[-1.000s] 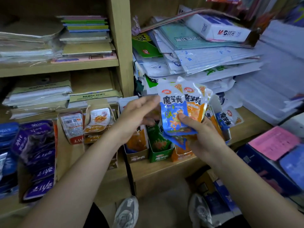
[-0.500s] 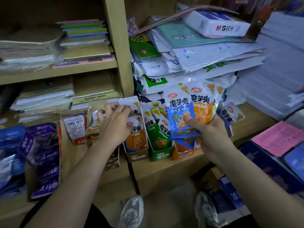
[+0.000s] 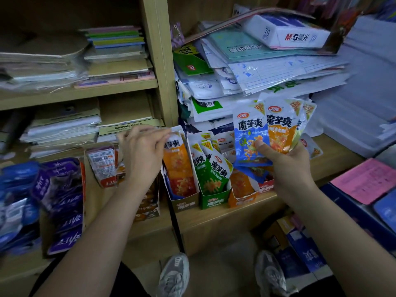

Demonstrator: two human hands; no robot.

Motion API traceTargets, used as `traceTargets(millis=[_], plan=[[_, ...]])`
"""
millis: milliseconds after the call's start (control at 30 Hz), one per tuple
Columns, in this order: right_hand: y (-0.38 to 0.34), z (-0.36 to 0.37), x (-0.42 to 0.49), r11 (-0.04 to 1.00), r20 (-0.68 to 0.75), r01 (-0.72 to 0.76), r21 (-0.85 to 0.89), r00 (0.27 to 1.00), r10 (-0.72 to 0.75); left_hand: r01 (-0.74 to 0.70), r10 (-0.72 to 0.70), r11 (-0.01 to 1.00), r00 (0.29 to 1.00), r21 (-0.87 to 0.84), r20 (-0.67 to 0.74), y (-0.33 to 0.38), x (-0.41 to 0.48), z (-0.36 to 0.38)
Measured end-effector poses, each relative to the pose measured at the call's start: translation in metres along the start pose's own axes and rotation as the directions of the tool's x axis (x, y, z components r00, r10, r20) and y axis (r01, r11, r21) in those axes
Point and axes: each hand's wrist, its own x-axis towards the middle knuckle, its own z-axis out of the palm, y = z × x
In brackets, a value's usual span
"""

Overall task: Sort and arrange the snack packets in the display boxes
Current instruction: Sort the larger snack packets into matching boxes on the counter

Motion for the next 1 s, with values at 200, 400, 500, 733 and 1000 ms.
traceTargets(millis=[200, 400, 500, 733, 1000], plan=[[-0.016, -0.011, -0.003, 0.999, -0.067, 0.034, 0.036, 0.997, -0.031, -0.014, -0.054, 0.976, 0.951, -0.219, -0.303, 0.023, 0.007, -0.02], [-0.02, -0.034, -0.002, 0.998, -0.11, 0.048, 0.046, 0.993, -0.042, -0.05, -0.15, 0.824, 0.942, -0.565, -0.302, 0.082, 0.014, -0.024], [-0.019, -0.045, -0.001, 0.997, -0.124, 0.064, 0.046, 0.991, -0.058, 0.03, -0.19, 0.73, 0.968, -0.683, -0.161, 0.109, 0.014, -0.008], [-0.018, -0.062, 0.0, 0.996, -0.131, 0.079, 0.05, 0.989, -0.072, 0.239, -0.098, 0.698, 0.966, -0.675, 0.241, 0.11, 0.013, 0.042], [-0.017, -0.055, -0.003, 0.997, -0.099, 0.044, 0.06, 0.994, -0.038, 0.294, 0.007, 0.581, 0.93, -0.759, 0.366, 0.106, 0.008, 0.055]])
